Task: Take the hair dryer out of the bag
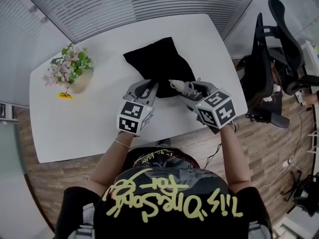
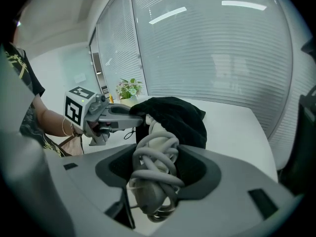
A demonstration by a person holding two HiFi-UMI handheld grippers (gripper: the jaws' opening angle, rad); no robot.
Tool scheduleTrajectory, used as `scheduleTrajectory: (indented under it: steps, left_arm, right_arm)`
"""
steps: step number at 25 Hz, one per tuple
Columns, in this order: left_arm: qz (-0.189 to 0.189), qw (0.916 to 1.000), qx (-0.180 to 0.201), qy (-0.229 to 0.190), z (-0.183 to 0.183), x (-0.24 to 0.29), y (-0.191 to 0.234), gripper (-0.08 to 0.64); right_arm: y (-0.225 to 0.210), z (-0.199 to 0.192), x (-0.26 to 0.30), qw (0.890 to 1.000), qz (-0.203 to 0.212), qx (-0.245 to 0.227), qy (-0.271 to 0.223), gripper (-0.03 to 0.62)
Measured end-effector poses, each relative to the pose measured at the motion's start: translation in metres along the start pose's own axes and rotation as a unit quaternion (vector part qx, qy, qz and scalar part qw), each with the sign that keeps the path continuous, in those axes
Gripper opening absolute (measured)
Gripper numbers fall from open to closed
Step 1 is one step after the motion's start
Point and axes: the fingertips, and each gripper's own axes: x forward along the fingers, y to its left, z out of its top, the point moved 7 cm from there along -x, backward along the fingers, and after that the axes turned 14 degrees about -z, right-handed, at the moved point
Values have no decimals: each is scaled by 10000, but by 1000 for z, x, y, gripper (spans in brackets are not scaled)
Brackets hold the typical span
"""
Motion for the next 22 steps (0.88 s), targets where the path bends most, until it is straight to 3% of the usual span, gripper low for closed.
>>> scheduleTrajectory:
  steps: [6, 16, 22]
  left_arm:
    - [376, 9991, 191, -98, 10, -14, 19, 25]
    - [342, 9974, 611, 180, 5, -8, 27, 26]
    - [289, 9953, 853, 350, 4, -5, 39, 29]
  right_arm:
    - [1, -9, -14, 9994, 180, -301, 12, 252]
    - [0, -18, -28, 9993, 300, -220, -79, 252]
    - [9, -27, -36, 9977, 607, -194, -216, 252]
